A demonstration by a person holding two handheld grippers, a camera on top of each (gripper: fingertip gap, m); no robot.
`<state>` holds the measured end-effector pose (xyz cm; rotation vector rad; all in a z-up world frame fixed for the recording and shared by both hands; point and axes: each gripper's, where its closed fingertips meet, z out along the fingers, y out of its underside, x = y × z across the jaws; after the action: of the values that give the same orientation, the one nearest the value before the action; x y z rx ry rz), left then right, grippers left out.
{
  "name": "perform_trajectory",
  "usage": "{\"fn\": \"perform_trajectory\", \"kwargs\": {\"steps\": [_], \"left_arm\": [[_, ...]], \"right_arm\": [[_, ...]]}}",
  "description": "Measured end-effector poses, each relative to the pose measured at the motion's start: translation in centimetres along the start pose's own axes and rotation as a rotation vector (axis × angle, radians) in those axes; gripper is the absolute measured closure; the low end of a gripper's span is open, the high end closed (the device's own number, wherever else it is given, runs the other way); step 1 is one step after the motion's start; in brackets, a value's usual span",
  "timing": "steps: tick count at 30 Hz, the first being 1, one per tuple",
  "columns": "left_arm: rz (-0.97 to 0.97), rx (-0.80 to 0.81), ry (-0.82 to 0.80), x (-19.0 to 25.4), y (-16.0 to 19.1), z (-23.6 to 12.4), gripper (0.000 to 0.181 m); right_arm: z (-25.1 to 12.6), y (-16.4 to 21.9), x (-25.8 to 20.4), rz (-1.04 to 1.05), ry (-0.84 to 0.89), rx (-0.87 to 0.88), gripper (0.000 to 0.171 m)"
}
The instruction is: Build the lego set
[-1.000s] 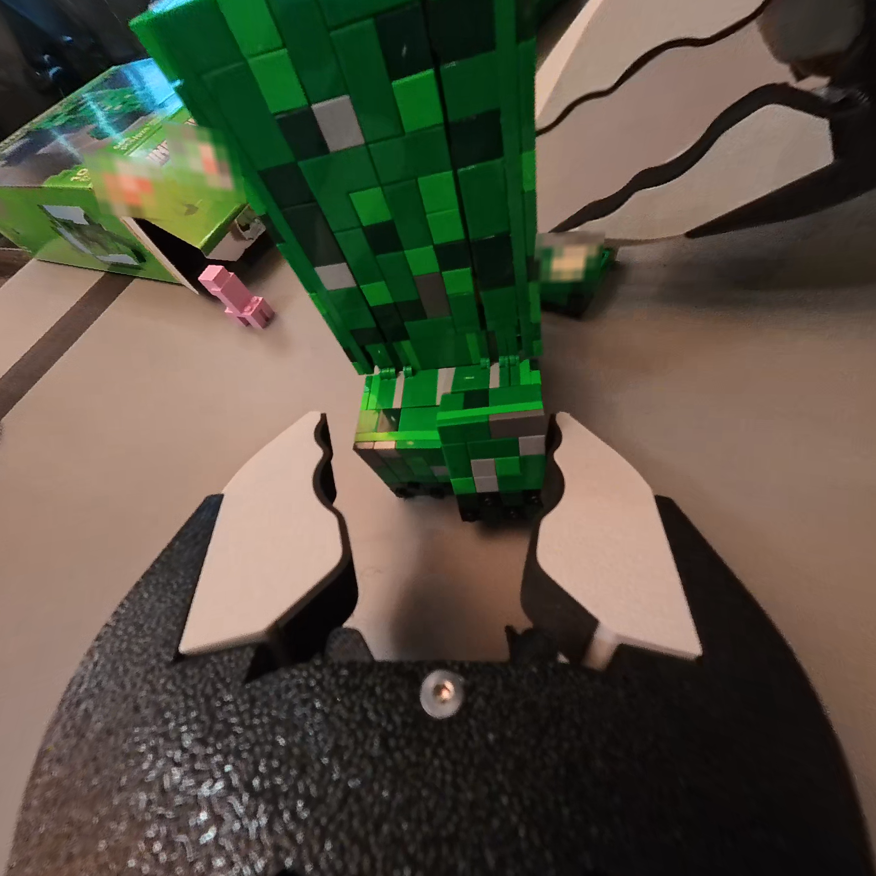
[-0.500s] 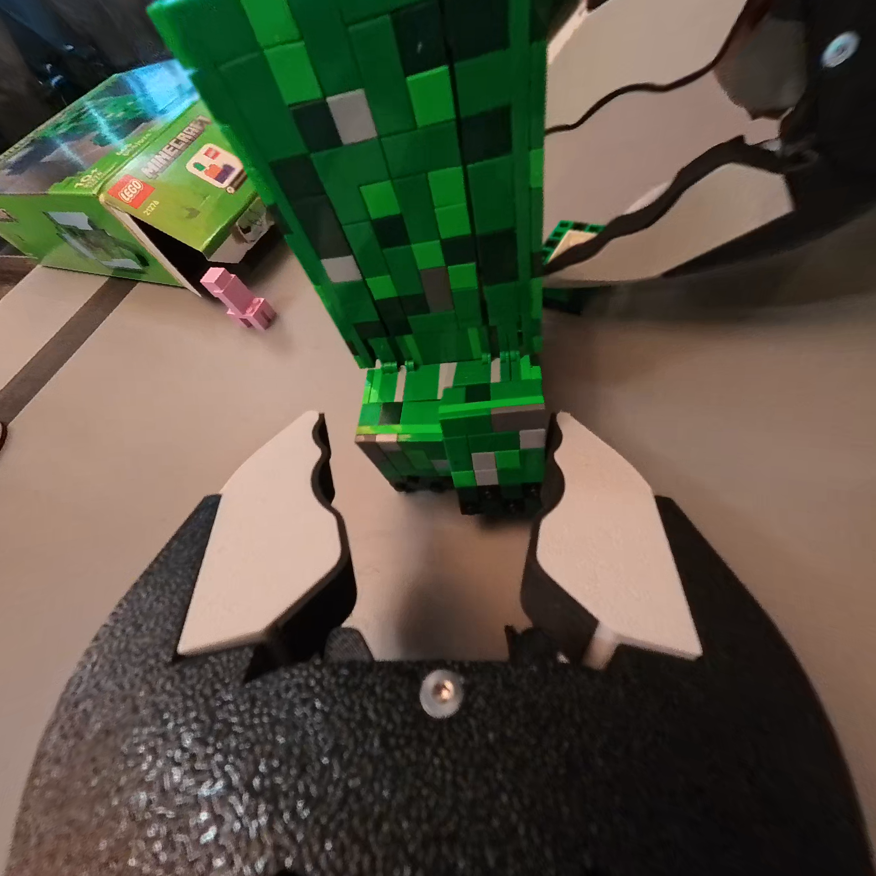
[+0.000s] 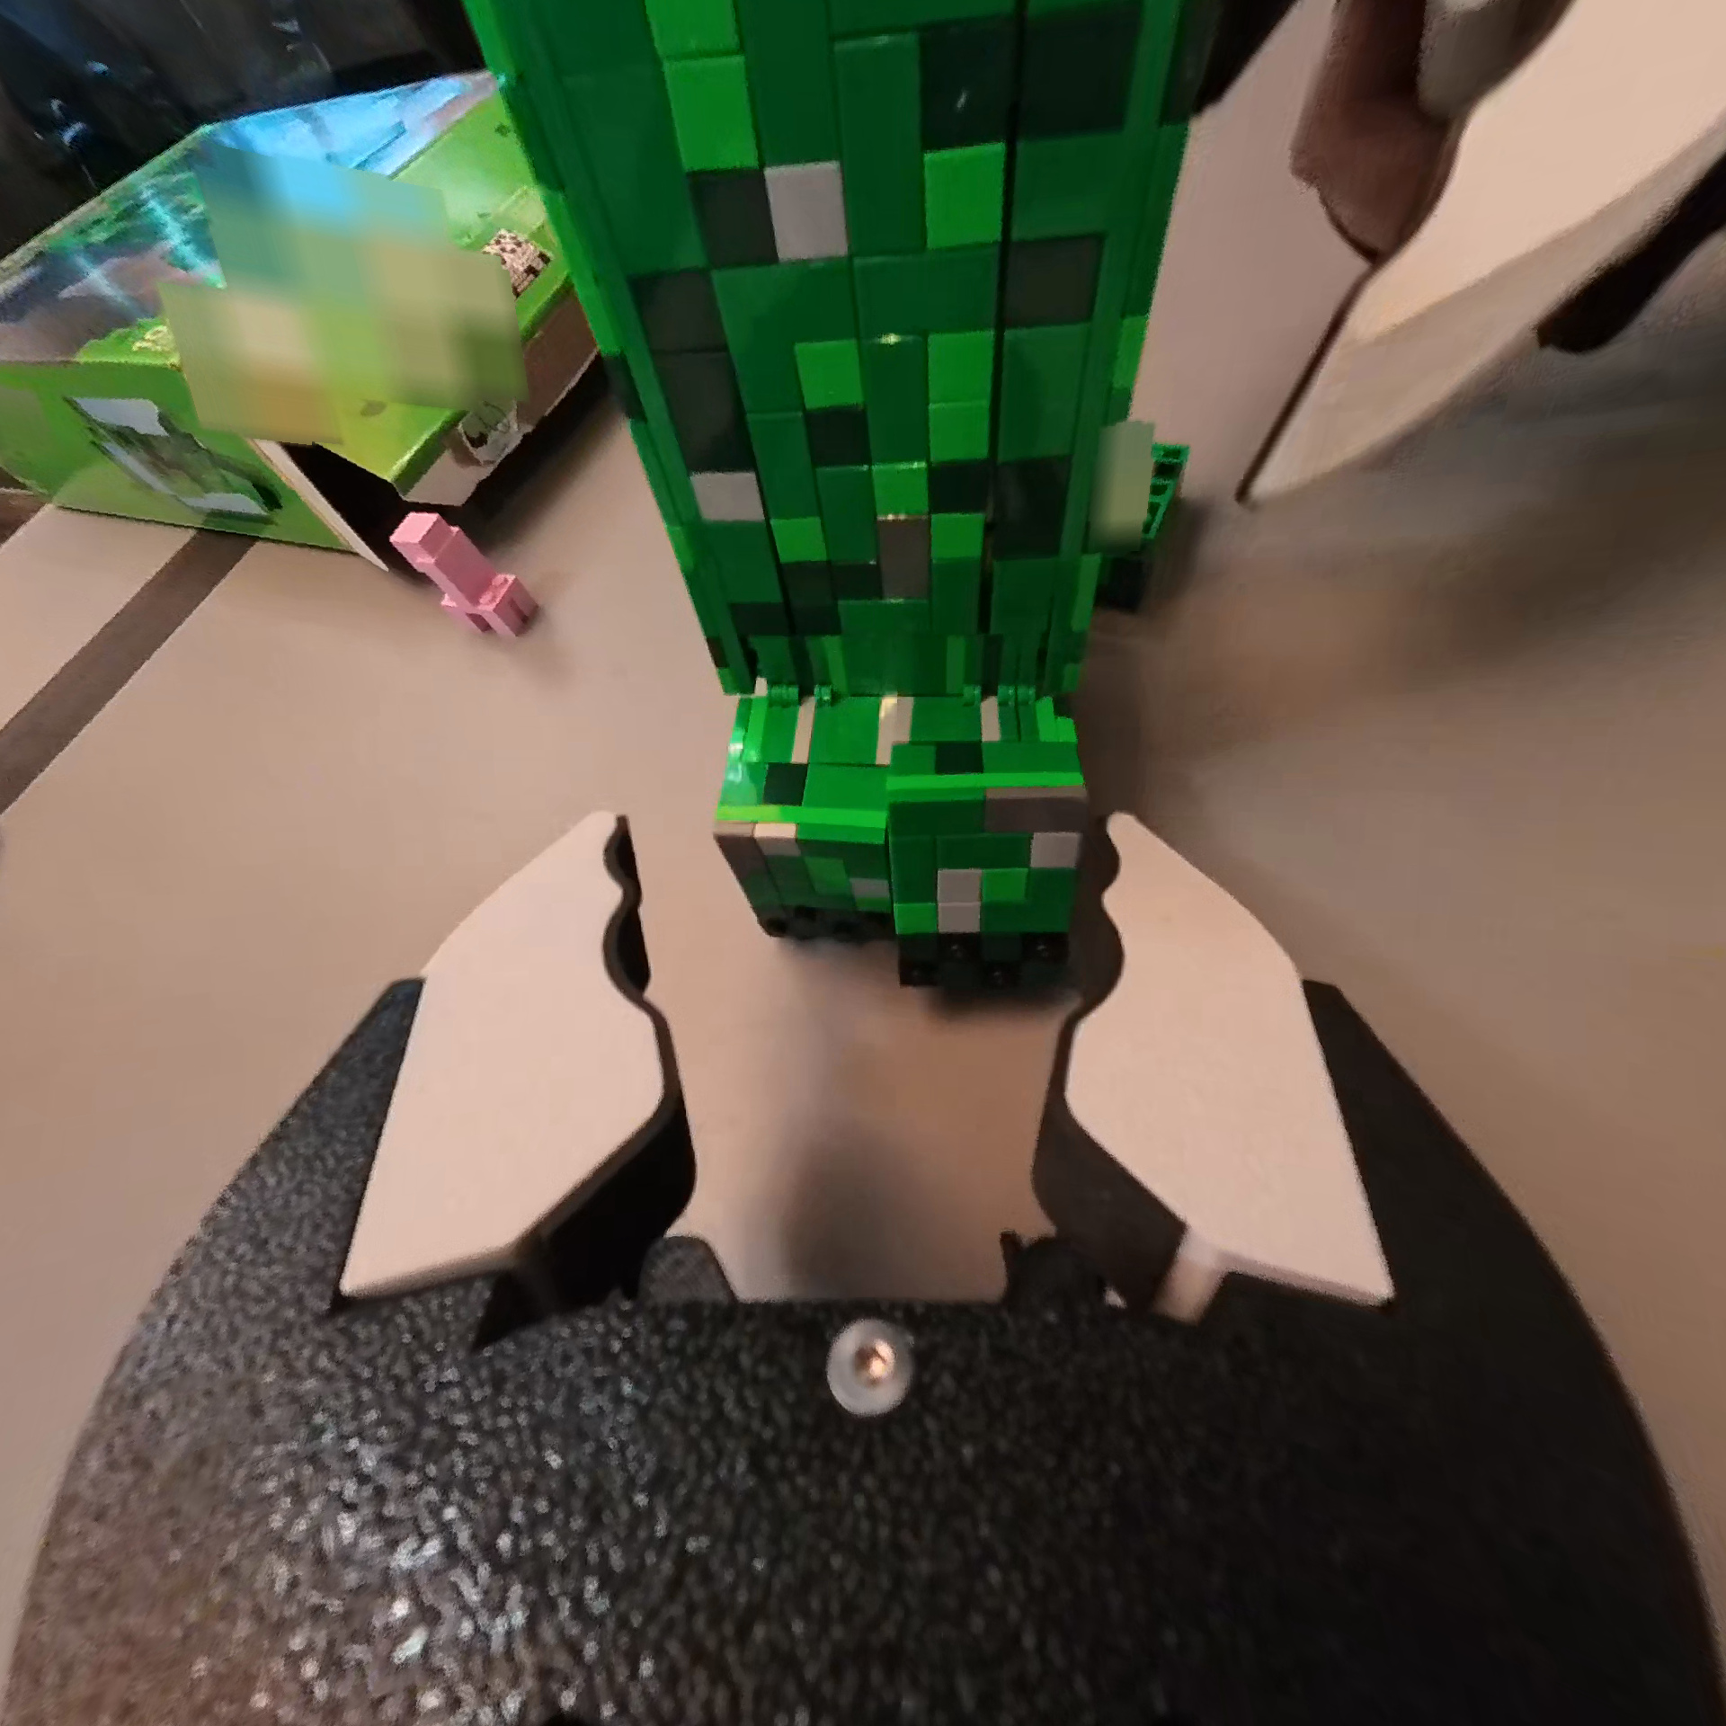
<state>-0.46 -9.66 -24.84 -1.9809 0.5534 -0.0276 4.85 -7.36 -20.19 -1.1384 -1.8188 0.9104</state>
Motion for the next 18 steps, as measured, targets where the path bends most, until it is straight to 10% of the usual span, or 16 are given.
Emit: {"fn": "perform_trajectory", "kwargs": {"steps": [18], "left_arm": [[0.033, 0.106, 0.245, 5.7, 0.0, -4.7, 0.158]], "right_arm": [[-0.1, -6.1, -0.1, -0.068, -0.566, 0.140, 0.063]]}}
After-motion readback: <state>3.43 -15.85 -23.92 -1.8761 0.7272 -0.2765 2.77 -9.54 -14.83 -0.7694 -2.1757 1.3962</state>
